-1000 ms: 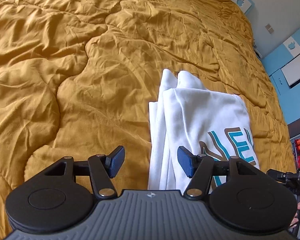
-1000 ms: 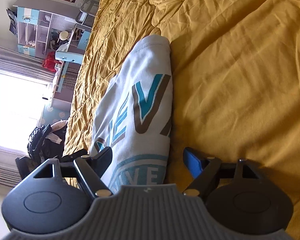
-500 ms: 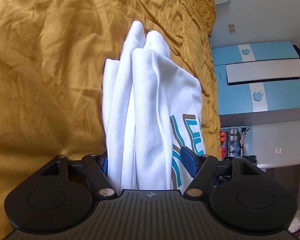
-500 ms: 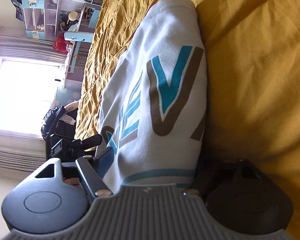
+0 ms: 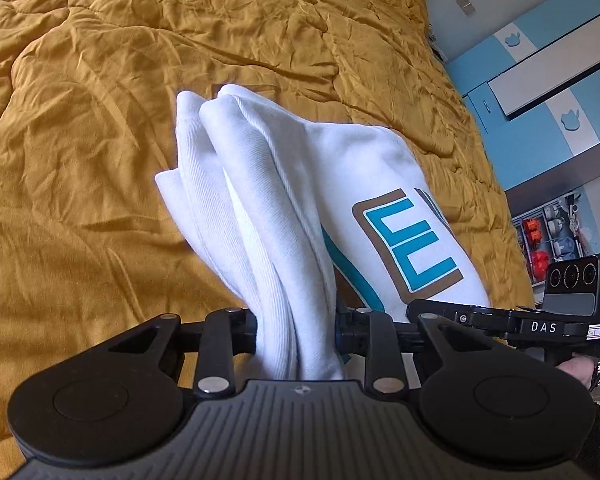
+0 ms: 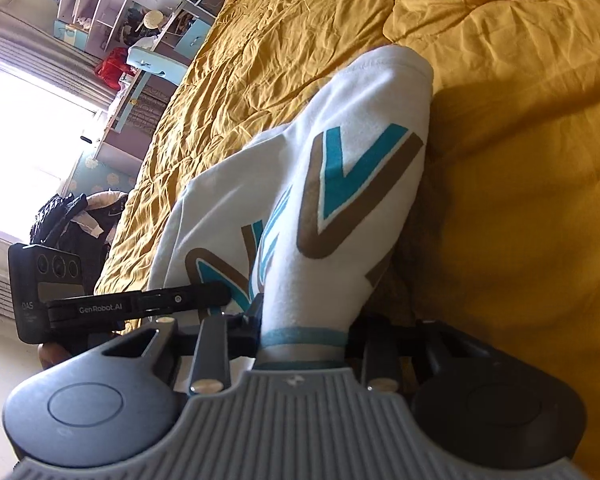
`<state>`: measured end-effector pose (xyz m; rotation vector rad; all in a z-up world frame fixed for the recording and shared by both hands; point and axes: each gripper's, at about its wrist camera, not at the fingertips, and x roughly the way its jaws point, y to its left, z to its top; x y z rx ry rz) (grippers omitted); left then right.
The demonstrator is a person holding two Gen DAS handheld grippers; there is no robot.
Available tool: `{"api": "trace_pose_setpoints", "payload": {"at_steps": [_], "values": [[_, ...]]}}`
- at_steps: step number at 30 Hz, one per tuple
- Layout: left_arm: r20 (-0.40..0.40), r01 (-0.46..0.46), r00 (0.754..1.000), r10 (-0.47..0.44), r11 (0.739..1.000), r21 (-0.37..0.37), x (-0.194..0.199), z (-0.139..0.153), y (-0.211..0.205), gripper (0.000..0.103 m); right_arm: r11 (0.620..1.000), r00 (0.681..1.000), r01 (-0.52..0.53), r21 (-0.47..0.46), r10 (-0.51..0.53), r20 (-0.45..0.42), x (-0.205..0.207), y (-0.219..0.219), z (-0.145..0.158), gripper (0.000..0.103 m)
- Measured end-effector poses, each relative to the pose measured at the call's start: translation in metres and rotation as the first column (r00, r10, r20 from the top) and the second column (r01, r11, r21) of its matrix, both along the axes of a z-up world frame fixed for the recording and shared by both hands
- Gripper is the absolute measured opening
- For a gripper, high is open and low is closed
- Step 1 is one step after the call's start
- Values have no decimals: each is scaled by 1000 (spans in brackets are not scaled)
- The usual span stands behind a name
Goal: Fold small clothes
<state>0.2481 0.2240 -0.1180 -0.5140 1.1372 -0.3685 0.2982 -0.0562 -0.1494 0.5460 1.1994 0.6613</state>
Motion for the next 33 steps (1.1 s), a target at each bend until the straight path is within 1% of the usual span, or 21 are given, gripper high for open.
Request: {"api": "trace_pose_setpoints", "payload": {"at_steps": [5, 11, 15, 18, 23, 29, 31, 33], "values": [[17, 2, 1000, -3, 999, 35, 1, 20, -17, 31, 1000, 999, 7, -6, -7, 33, 5, -14, 17, 25], [51, 23, 998, -27, 997, 77, 15, 44, -63, 31, 999, 996, 21, -30, -19, 83, 9, -45, 45, 25], [85, 56, 994, -64, 994, 89, 22, 58, -100, 31, 998, 993, 37, -45, -32, 115, 13, -85, 65, 25], [107, 77, 991, -86, 994, 82, 32, 65, -134, 31, 997, 990, 59, -51, -52, 131, 18, -122, 75, 25], [112, 117, 986, -122, 992, 50, 51, 66, -190, 31, 992, 983, 89, -94, -73, 167, 22, -182, 93, 25], [107, 182, 978, -177, 983, -33, 76, 67, -259, 31, 983, 978, 125, -133, -99, 186, 32, -264, 116, 25], [83, 200, 977, -194, 977, -76, 84, 64, -277, 31, 983, 980, 132, -126, -110, 168, 35, -294, 120, 25], [39, 219, 976, -216, 967, -131, 91, 53, -293, 31, 986, 985, 131, -107, -117, 128, 37, -324, 115, 26]]}}
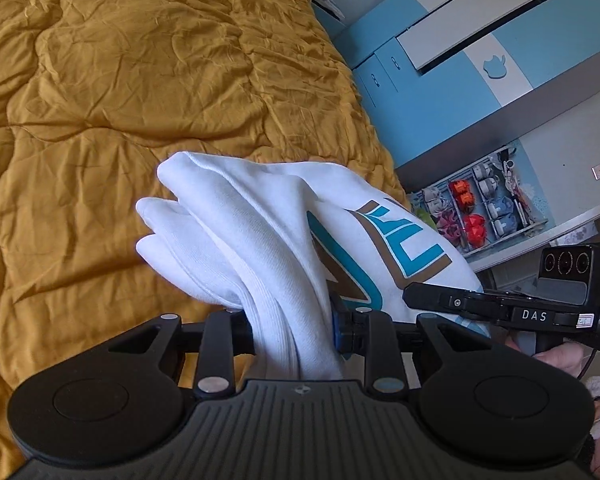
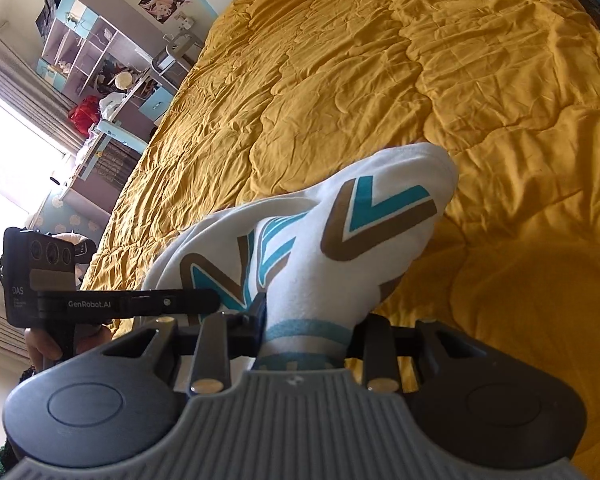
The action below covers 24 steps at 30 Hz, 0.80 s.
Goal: Fold small clothes
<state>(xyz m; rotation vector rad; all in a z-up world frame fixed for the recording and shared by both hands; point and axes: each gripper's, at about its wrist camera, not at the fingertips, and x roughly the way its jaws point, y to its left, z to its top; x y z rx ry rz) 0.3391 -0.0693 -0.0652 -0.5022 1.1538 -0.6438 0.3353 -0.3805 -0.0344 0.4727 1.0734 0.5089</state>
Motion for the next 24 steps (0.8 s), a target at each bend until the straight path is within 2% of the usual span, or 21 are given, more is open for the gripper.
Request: {"api": "trace_pose_setpoints", "payload": {"at_steps": [4, 6, 7, 8, 10, 12, 13, 16, 19, 22, 24], "values": [[-155, 68, 985, -79, 995, -75, 1, -48, -25, 31, 1000, 992, 6, 17, -4, -124, -3, -45, -39, 29], [-267, 70, 959, -99, 991, -116, -3, -88, -31, 31, 1000, 977, 14, 5, -13, -212, -8, -60, -75, 34], [-305, 64, 947, -99, 991, -121, -5, -102, -31, 30, 1000, 967, 26, 0, -25, -255, -11, -67, -94, 39], [-331, 42, 940, -84, 990, -132, -11, -120, -29, 31, 999, 957, 38, 2, -36, -287, -15, -72, -107, 42], [-345, -8, 936, -64, 979, -201, -16, -139, -17, 31, 991, 949, 96, 91, -64, -308, -28, -91, -130, 42], [-368, -53, 928, -55, 960, -276, -19, -149, -4, 31, 973, 946, 155, 173, -96, -309, -40, -109, -138, 42], [-363, -54, 930, -56, 957, -285, -20, -150, 0, 31, 967, 946, 173, 188, -109, -306, -46, -116, -139, 42], [-267, -22, 963, -44, 971, -239, -25, -133, 9, 32, 965, 948, 203, 167, -151, -280, -62, -129, -130, 46], [-82, 26, 996, -37, 991, -131, -40, -100, 14, 33, 968, 949, 243, 63, -224, -221, -78, -132, -109, 56], [75, 28, 997, -28, 1000, 10, -61, -65, 17, 33, 951, 940, 299, -78, -307, -147, -96, -123, -84, 58], [156, -7, 988, -8, 996, 94, -74, -44, 19, 33, 912, 924, 362, -196, -378, -53, -110, -108, -59, 58]]}}
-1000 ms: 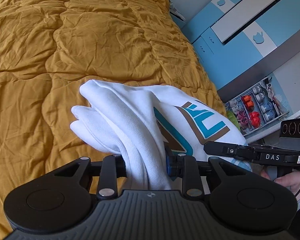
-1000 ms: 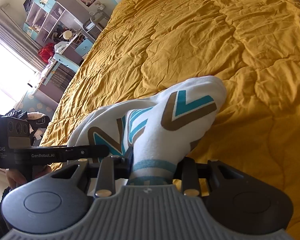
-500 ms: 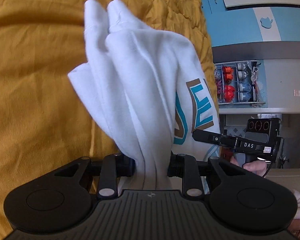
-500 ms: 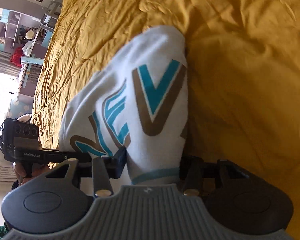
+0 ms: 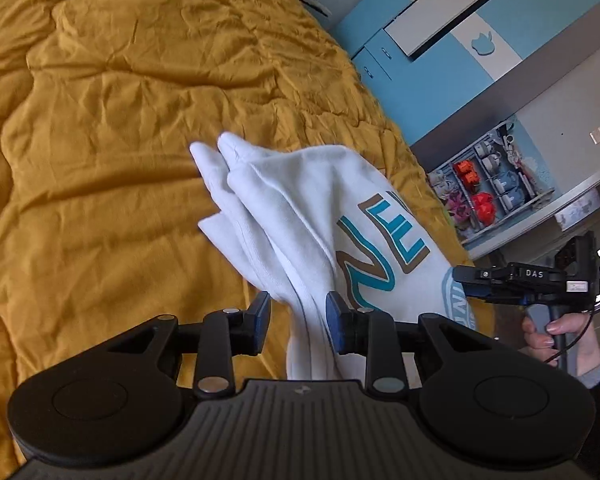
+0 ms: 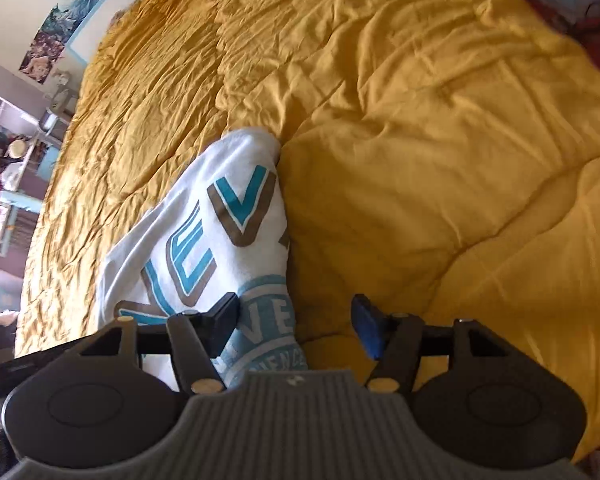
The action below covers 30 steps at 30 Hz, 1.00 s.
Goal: Fold small clothes
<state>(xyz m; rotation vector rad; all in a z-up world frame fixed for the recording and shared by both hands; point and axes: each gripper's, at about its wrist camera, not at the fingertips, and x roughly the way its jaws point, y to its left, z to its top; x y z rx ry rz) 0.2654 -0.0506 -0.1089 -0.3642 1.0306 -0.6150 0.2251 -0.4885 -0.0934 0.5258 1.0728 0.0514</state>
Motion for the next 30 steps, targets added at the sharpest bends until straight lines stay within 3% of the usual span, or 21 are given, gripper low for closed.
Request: {"api": "trace_pose_setpoints", "payload": {"at_steps": [1, 3, 5, 10, 11, 12, 17, 22, 26, 30], "values": [[44, -36, 998, 34, 998, 51, -8, 12, 2, 33, 994, 999, 45, -104, -42, 34, -8, 10, 13, 62], [105, -103, 990, 92, 989, 109, -21, 31, 3, 33, 934, 982, 149, -323, -102, 157, -27, 30, 38, 66], [173, -136, 979, 110, 980, 148, -34, 49, 8, 33, 899, 961, 198, -391, -100, 258, -45, 45, 59, 67], [331, -222, 933, 140, 949, 224, -65, 89, 4, 47, 910, 919, 229, -346, -85, 385, -87, 86, 106, 73], [362, -238, 921, 143, 943, 232, -75, 97, 2, 56, 910, 916, 216, -355, -63, 396, -95, 100, 114, 73], [374, -241, 917, 140, 940, 239, -81, 102, 0, 68, 909, 916, 202, -365, -43, 399, -103, 114, 120, 74], [441, -261, 886, 144, 941, 217, -114, 114, -5, 82, 925, 927, 119, -361, 27, 373, -144, 183, 124, 77], [393, -276, 899, 191, 946, 172, -139, 104, -7, 88, 941, 949, 53, -335, 56, 309, -174, 232, 92, 77], [330, -305, 922, 205, 907, 291, -150, 87, -17, 87, 964, 963, 21, -266, 52, 264, -190, 249, 70, 77], [325, -258, 934, 147, 907, 333, -165, 72, -26, 87, 958, 970, 13, -286, 58, 236, -199, 258, 63, 77]]}}
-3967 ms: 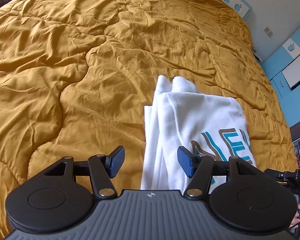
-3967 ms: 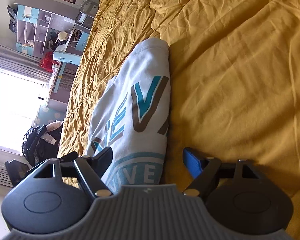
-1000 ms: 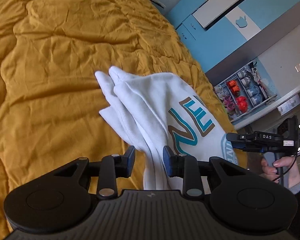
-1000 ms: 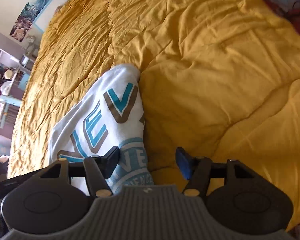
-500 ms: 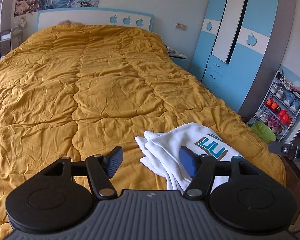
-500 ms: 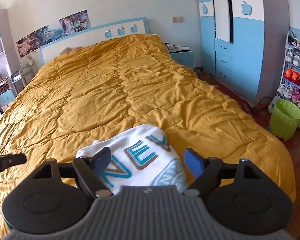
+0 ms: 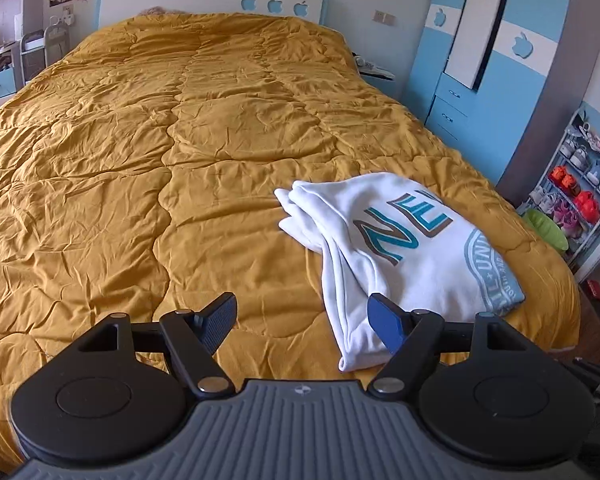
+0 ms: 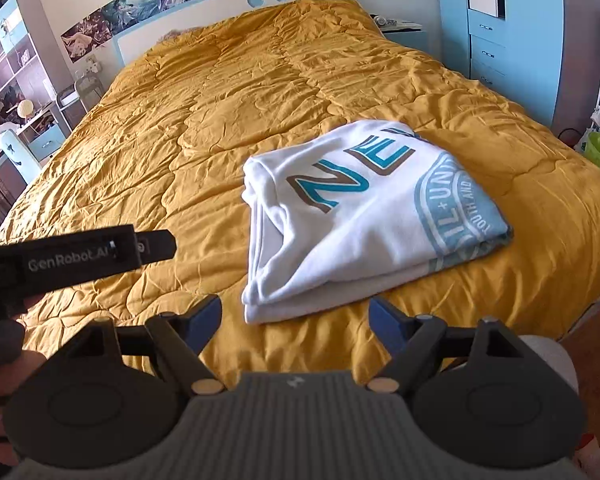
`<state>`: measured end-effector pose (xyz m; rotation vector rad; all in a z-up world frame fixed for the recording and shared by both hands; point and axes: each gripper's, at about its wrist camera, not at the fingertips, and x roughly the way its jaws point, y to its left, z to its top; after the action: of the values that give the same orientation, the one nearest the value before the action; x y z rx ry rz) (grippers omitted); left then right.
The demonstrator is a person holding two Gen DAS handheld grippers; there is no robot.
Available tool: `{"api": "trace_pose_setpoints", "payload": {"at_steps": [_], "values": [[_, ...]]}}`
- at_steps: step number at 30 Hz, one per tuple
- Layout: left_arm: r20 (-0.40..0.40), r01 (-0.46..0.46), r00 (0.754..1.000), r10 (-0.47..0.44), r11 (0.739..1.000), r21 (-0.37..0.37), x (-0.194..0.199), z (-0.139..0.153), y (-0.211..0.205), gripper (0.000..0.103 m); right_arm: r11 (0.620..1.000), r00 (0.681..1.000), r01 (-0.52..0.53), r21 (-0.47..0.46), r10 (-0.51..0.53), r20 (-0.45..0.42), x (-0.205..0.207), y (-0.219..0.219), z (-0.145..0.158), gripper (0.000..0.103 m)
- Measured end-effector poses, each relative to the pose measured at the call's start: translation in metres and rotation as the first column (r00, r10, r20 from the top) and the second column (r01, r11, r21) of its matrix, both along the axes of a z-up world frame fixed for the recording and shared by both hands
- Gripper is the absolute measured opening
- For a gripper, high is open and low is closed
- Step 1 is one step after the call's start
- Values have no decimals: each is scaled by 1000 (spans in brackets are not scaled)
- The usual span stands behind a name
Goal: Fold small clothes
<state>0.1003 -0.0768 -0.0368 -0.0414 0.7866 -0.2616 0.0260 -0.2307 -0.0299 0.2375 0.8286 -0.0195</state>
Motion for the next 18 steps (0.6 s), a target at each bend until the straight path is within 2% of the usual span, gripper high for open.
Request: {"api": "trace_pose_setpoints", "payload": {"at_steps": [3, 8, 18], "values": [[-17, 31, 999, -31, 999, 25, -10, -6, -10, 87, 1000, 1000, 8, 3, -8, -16, -1, -4, -4, 76], [-40, 35, 999, -33, 999, 37, -17, -11, -17, 87, 1000, 1000, 1, -27, -1, -31, -3, -4, -9, 76], [-64, 24, 998, -21, 998, 56, -19, -16, -20, 87, 1000, 999, -2, -14, 1, -53, -1, -8, -15, 76]]}}
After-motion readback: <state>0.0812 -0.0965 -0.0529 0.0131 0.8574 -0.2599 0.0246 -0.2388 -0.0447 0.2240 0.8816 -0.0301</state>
